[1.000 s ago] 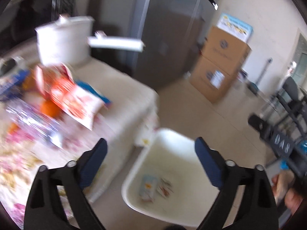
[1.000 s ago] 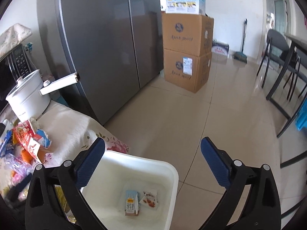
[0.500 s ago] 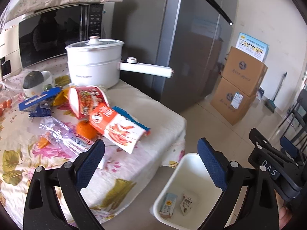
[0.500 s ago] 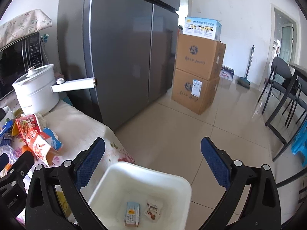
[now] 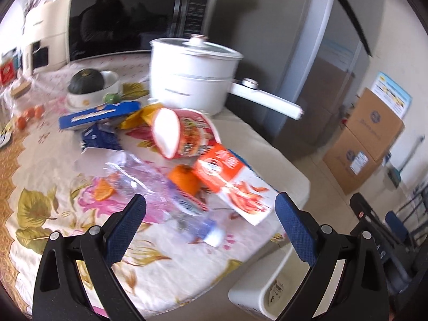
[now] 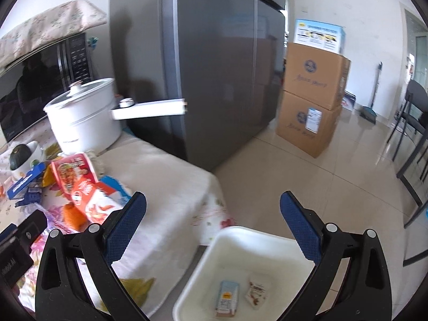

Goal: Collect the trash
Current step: 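Grasp the torn blue box with the left gripper while the right gripper grasps the plastic bottle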

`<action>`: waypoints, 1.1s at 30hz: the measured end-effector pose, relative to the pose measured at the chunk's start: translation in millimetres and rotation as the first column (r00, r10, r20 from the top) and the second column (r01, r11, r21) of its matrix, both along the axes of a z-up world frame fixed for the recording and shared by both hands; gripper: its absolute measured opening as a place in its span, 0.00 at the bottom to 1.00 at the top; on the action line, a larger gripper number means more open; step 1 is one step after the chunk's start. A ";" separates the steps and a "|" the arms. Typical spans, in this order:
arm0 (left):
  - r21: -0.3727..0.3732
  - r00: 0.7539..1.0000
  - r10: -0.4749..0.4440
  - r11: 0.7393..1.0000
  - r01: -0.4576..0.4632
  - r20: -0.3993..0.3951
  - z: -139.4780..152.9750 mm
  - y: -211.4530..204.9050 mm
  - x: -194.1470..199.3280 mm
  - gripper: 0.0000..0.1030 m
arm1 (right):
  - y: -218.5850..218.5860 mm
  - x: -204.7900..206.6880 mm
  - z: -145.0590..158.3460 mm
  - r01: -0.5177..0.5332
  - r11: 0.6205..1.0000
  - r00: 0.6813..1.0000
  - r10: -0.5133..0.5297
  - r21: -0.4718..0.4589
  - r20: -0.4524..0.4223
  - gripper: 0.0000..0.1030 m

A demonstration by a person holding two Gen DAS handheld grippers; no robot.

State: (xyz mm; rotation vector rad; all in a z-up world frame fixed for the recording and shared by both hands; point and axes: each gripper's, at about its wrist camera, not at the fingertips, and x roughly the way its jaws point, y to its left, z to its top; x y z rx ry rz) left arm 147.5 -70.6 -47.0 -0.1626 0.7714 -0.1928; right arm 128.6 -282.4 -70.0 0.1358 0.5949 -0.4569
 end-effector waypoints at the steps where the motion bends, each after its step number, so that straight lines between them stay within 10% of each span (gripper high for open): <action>1: -0.004 1.000 0.018 1.000 -0.018 -0.005 -0.6 7.6 4.0 0.91 | 5.6 4.5 -1.4 -0.011 1.000 1.000 0.011 0.006 -0.002 0.93; 18: -0.055 0.969 0.232 0.970 -0.237 -0.089 -23.9 119.4 54.1 0.91 | 102.0 68.6 -14.8 -0.208 0.978 0.978 0.208 0.026 0.002 0.93; 33: -0.249 0.940 0.273 0.914 -0.321 -0.207 -61.0 191.7 112.2 0.91 | 142.0 93.9 -31.7 -0.335 0.940 0.941 0.337 0.059 -0.017 0.93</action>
